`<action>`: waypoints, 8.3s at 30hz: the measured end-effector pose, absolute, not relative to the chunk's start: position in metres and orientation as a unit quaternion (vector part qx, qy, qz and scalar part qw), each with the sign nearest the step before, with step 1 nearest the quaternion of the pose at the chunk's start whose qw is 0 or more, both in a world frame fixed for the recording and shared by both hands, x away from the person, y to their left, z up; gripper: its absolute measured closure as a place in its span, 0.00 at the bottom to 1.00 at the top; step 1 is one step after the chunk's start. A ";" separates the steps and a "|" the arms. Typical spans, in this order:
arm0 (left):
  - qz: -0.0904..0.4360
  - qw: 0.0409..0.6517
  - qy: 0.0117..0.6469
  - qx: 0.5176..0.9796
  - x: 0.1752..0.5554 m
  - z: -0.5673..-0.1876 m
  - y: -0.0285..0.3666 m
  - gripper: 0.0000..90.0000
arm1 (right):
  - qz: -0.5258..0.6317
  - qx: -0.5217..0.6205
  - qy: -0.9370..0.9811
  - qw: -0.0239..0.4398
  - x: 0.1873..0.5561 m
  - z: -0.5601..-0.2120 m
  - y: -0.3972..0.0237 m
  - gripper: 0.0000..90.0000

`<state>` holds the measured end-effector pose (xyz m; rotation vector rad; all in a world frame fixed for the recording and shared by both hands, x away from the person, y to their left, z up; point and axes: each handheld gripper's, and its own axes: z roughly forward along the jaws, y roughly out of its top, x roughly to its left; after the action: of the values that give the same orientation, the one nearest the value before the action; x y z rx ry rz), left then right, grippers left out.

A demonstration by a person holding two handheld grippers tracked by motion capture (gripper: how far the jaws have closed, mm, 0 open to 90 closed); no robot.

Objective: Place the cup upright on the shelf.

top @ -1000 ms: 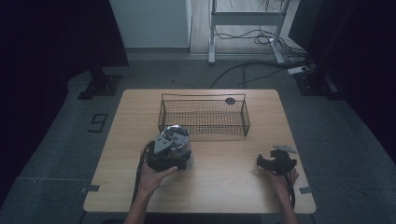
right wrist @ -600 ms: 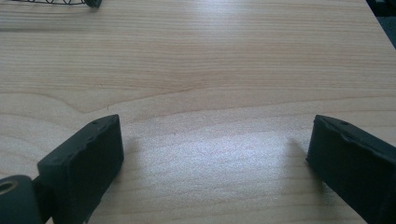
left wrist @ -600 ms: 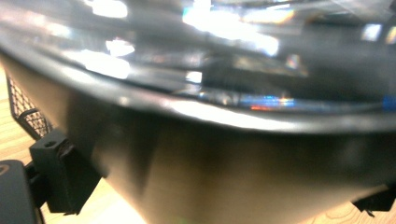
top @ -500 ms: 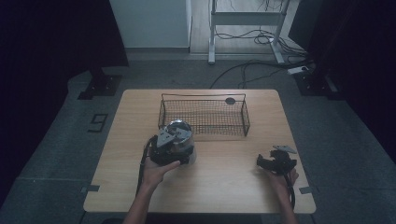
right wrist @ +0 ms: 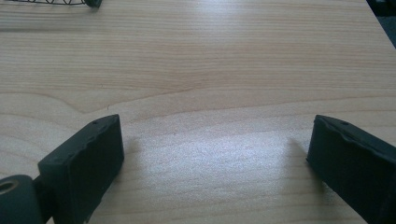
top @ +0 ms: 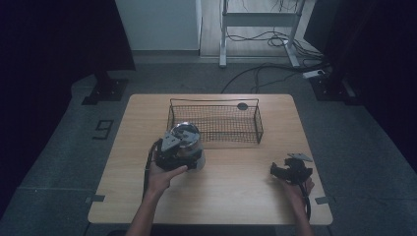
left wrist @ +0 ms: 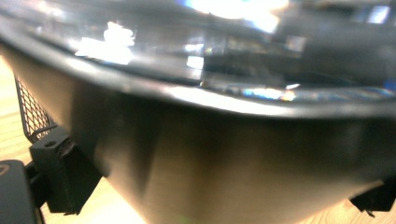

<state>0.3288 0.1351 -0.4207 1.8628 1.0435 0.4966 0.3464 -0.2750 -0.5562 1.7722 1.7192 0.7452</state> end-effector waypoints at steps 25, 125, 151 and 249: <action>0.215 0.436 0.427 0.762 0.341 -0.409 0.131 0.05 | 0.277 0.661 0.639 0.278 0.346 -0.556 -0.275 0.04; 0.210 0.408 0.436 0.774 0.387 -0.405 0.117 0.05 | 0.275 0.664 0.636 0.280 0.347 -0.556 -0.275 0.03; 0.200 0.398 0.441 0.780 0.390 -0.422 0.113 0.05 | 0.275 0.665 0.636 0.279 0.347 -0.556 -0.275 0.03; 0.251 0.390 0.499 0.732 0.521 -0.401 0.096 0.05 | 0.273 0.666 0.635 0.281 0.348 -0.556 -0.275 0.03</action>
<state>0.5213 0.0959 -0.4009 1.8604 1.2694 0.6367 0.3475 -0.2748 -0.5562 1.7859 1.7012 0.7324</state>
